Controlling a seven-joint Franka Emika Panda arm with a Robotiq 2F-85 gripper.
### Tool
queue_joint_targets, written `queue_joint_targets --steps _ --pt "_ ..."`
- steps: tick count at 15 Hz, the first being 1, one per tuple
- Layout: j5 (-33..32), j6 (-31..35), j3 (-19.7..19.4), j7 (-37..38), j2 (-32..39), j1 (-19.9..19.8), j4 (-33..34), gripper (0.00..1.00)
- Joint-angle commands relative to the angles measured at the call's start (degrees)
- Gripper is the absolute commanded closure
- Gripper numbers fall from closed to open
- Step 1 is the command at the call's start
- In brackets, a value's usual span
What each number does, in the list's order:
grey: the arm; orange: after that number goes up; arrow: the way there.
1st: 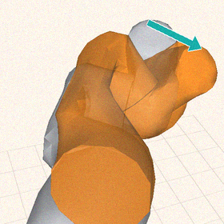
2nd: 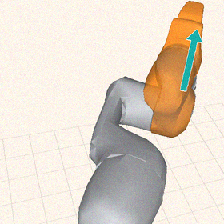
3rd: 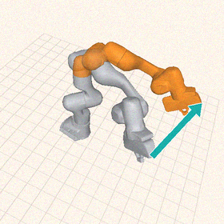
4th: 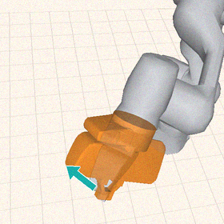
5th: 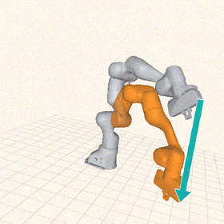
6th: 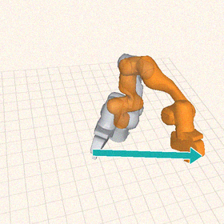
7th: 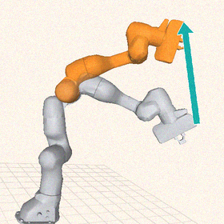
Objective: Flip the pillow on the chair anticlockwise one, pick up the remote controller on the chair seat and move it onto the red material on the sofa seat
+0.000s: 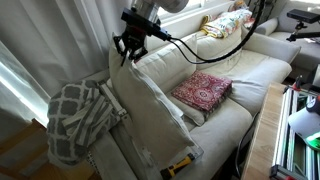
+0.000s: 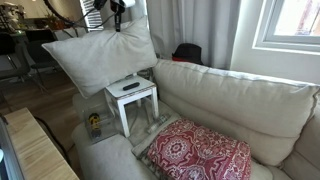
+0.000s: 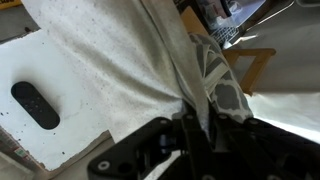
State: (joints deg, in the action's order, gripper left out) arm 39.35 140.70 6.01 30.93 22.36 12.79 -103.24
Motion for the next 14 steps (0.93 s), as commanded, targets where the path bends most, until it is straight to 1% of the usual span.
queue_joint_targets --steps 1,3,8,9,10,12,13,14 --pt "-2.2 -1.0 0.2 3.8 4.0 -0.2 4.7 0.97" --pt "-2.2 -0.3 0.5 3.7 6.1 -0.2 6.7 0.97" --pt "0.6 3.4 3.6 -3.0 11.7 -0.6 12.2 0.97" --pt "0.0 3.1 3.9 -4.0 12.7 -0.4 13.2 0.64" --pt "0.1 2.9 4.5 -5.0 13.8 -0.5 14.2 0.64" --pt "-1.2 1.7 4.4 -5.1 15.3 -0.1 16.0 0.50" --pt "-0.9 1.9 4.8 -5.6 15.8 -0.3 16.8 0.41" --pt "-0.7 2.3 5.0 -6.1 16.0 -0.4 17.1 0.34"
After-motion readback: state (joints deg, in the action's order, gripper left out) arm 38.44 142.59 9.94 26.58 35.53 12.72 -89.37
